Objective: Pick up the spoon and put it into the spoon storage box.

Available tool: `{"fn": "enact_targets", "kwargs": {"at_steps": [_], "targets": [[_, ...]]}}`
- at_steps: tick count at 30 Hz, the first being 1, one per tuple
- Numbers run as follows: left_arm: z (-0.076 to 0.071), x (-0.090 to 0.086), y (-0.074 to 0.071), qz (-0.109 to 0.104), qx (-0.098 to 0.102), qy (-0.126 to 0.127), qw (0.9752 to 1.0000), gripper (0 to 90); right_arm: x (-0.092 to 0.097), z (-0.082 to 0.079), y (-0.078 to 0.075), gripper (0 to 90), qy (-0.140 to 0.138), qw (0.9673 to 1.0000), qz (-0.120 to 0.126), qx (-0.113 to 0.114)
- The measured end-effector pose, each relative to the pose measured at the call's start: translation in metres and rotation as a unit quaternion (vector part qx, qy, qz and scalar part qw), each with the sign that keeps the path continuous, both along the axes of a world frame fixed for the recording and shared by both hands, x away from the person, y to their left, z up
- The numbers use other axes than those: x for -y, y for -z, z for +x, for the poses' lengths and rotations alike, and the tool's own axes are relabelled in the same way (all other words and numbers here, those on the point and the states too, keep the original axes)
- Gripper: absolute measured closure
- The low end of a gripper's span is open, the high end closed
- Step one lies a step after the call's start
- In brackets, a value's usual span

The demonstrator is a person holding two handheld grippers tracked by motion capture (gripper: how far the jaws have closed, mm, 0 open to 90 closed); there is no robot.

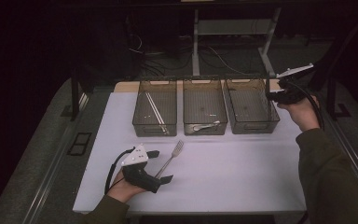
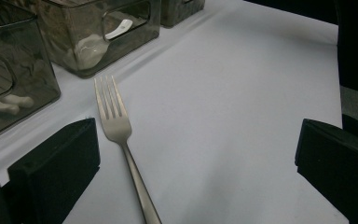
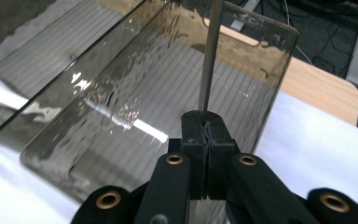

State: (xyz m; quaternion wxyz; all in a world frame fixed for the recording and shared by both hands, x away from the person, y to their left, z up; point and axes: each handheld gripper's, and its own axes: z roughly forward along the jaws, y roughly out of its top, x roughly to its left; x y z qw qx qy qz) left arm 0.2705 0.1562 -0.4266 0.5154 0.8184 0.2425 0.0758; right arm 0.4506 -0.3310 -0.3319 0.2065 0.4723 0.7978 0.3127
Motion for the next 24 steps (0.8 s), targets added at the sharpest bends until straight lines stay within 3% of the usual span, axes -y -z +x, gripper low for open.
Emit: {"fn": "enact_targets", "kwargs": {"at_steps": [5, 13, 24], "targets": [[0.000, 0.001, 0.000, 0.000, 0.001, 0.003, 1.0000, 0.0, -0.012, 0.013, 0.012, 88.7, -0.001, 0.9999, -0.001, 0.016], [0.002, 0.000, -0.001, -0.003, 0.001, 0.002, 1.0000, 0.0, -0.026, 0.036, 0.034, 88.7, 0.004, 0.9998, -0.010, -0.014], [0.003, 0.001, -0.001, -0.004, -0.001, 0.004, 1.0000, 0.0, -0.038, 0.050, 0.051, 87.0, 0.007, 0.9992, -0.016, -0.037]]}}
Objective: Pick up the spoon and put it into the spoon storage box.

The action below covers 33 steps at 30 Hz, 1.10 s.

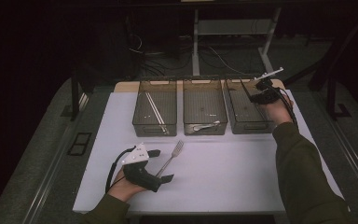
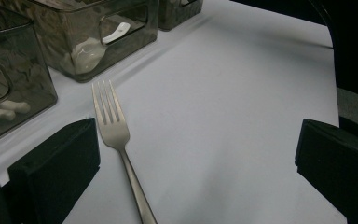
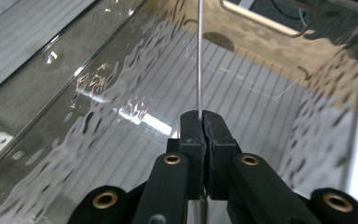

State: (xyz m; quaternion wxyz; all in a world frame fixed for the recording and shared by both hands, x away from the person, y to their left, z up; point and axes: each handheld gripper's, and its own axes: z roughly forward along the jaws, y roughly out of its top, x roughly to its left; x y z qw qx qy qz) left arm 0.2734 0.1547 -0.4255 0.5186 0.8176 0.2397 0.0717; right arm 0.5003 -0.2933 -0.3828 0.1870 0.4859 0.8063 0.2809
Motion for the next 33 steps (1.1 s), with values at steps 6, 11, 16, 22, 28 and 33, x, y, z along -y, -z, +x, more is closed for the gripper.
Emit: {"fn": "enact_targets", "kwargs": {"at_steps": [6, 11, 16, 22, 28, 33], "targets": [[0.000, 0.000, 0.000, 0.000, -0.001, 0.001, 1.0000, 0.0, -0.004, 0.001, 0.006, 75.7, 0.006, 0.9998, -0.003, -0.020], [0.000, -0.001, 0.000, 0.002, -0.002, 0.001, 1.0000, 0.0, 0.000, -0.004, 0.002, 63.2, 0.006, 0.9993, 0.036, -0.011], [0.001, -0.001, 0.001, 0.004, -0.003, -0.002, 1.0000, 0.0, 0.000, -0.018, -0.014, 51.0, -0.012, 0.9977, 0.067, -0.001], [0.000, 0.000, 0.001, 0.008, -0.004, -0.001, 1.0000, 0.0, -0.003, -0.052, -0.031, 38.8, -0.044, 0.9944, 0.083, 0.048], [0.000, 0.000, 0.001, 0.013, -0.006, -0.001, 0.9999, 0.0, 0.001, -0.092, -0.031, 29.1, -0.051, 0.9916, 0.106, 0.053], [0.000, 0.001, 0.002, 0.016, -0.006, -0.003, 0.9999, 0.0, 0.004, -0.121, -0.023, 26.5, -0.076, 0.9870, 0.131, 0.054]]}}
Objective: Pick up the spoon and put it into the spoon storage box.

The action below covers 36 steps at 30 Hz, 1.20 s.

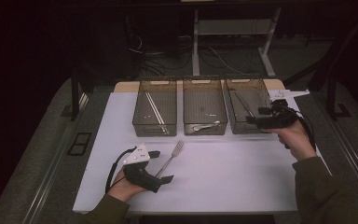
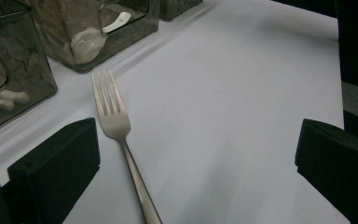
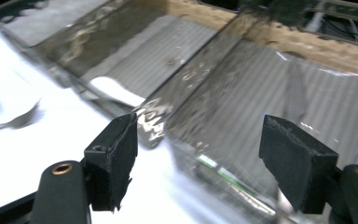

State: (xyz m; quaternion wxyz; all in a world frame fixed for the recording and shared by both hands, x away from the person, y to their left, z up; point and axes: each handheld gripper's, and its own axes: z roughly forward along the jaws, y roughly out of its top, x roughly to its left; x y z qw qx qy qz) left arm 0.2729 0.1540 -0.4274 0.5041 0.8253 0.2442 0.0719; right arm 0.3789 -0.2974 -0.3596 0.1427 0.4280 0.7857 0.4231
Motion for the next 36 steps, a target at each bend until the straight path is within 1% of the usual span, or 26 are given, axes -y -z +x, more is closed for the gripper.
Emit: {"fn": "enact_targets", "kwargs": {"at_steps": [2, 5, 7, 13, 16, 18, 22, 24, 27, 29, 31, 33, 36], "targets": [[0.000, 0.000, 0.000, 0.001, 0.000, -0.001, 1.0000, 0.0, 0.000, -0.011, 0.004, 26.3, -0.008, 0.9999, 0.004, 0.012], [0.001, 0.000, 0.000, 0.003, -0.001, -0.002, 1.0000, 0.0, -0.001, -0.024, 0.011, 24.5, -0.018, 0.9996, 0.017, 0.012], [0.000, 0.000, 0.000, 0.004, -0.002, -0.002, 1.0000, 0.0, -0.003, -0.033, 0.015, 21.6, -0.017, 0.9996, 0.014, 0.017], [-0.001, 0.001, 0.000, 0.006, -0.002, -0.002, 1.0000, 0.0, -0.009, -0.056, 0.022, 20.6, -0.028, 0.9991, 0.015, 0.029], [-0.001, 0.001, 0.000, 0.006, -0.002, -0.002, 1.0000, 0.0, -0.010, -0.066, 0.030, 20.6, -0.026, 0.9991, 0.017, 0.029], [0.000, 0.001, 0.000, 0.008, 0.000, -0.001, 1.0000, 0.0, -0.009, -0.073, 0.035, 20.6, -0.022, 0.9992, 0.015, 0.031], [-0.001, 0.001, 0.001, 0.011, -0.002, -0.003, 0.9999, 0.0, -0.005, -0.082, 0.045, 20.0, -0.016, 0.9992, 0.027, 0.025], [-0.001, 0.002, 0.001, 0.014, -0.003, -0.002, 0.9999, 0.0, -0.004, -0.087, 0.050, 20.0, -0.012, 0.9992, 0.025, 0.028], [-0.001, 0.003, 0.001, 0.015, -0.002, -0.004, 0.9999, 0.0, -0.002, -0.093, 0.058, 20.0, -0.004, 0.9991, 0.029, 0.030], [-0.002, 0.003, 0.001, 0.015, -0.002, -0.005, 0.9999, 0.0, 0.000, -0.097, 0.064, 19.7, -0.004, 0.9990, 0.037, 0.023], [-0.001, 0.003, 0.001, 0.019, -0.002, -0.005, 0.9998, 0.0, 0.001, -0.101, 0.069, 19.7, -0.007, 0.9993, 0.034, 0.017], [-0.001, 0.003, 0.000, 0.024, -0.003, -0.003, 0.9997, 0.1, 0.003, -0.105, 0.072, 19.7, -0.006, 0.9994, 0.031, 0.015], [-0.002, 0.003, -0.001, 0.032, -0.003, -0.006, 0.9995, 3.5, 0.004, -0.112, 0.074, 19.7, -0.006, 0.9993, 0.035, 0.009]]}}
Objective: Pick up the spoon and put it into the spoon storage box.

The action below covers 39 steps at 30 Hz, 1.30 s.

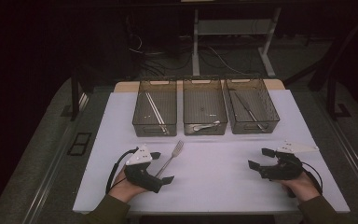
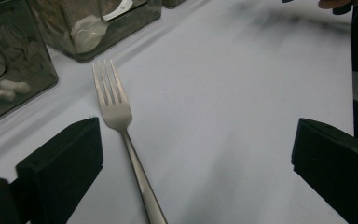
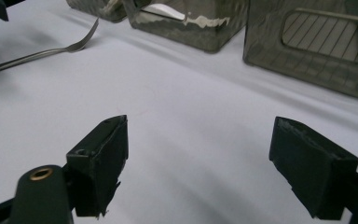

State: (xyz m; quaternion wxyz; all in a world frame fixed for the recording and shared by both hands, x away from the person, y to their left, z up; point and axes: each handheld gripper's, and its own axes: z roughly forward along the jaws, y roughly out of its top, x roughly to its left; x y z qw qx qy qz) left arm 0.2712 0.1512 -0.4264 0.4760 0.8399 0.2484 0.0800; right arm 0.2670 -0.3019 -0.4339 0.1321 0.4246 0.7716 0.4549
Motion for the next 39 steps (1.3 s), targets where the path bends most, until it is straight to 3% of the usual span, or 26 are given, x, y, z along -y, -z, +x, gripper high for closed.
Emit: {"fn": "enact_targets", "kwargs": {"at_steps": [5, 10, 15, 19, 27, 29, 37, 39], "targets": [[0.003, 0.000, -0.003, 0.014, 0.006, -0.017, 0.9997, 14.3, 0.001, -0.010, 0.002, 19.7, -0.009, 0.9999, -0.006, -0.003], [0.015, 0.004, -0.005, 0.031, 0.009, -0.032, 0.9990, 25.0, 0.000, -0.011, 0.002, 19.7, -0.011, 0.9999, -0.005, -0.004], [0.029, 0.008, -0.002, 0.034, -0.005, -0.050, 0.9982, 41.9, 0.000, -0.011, 0.002, 19.7, -0.010, 0.9999, -0.008, -0.003], [0.034, 0.011, 0.002, 0.041, -0.026, -0.064, 0.9968, 49.5, 0.000, -0.011, 0.002, 19.7, -0.010, 0.9999, -0.011, -0.002], [0.034, 0.016, 0.013, 0.062, -0.053, -0.079, 0.9936, 63.4, -0.001, -0.011, 0.002, 19.7, -0.010, 0.9999, -0.013, -0.001], [0.033, 0.018, 0.015, 0.076, -0.053, -0.083, 0.9922, 66.2, -0.002, -0.011, 0.002, 19.7, -0.009, 0.9999, -0.013, 0.000], [0.031, 0.018, 0.019, 0.100, -0.064, -0.087, 0.9890, 74.6, -0.002, -0.012, 0.002, 19.7, -0.012, 0.9998, -0.018, 0.001], [0.031, 0.019, 0.020, 0.108, -0.056, -0.085, 0.9889, 76.0, -0.002, -0.012, 0.001, 19.7, -0.012, 0.9998, -0.018, 0.002]]}}
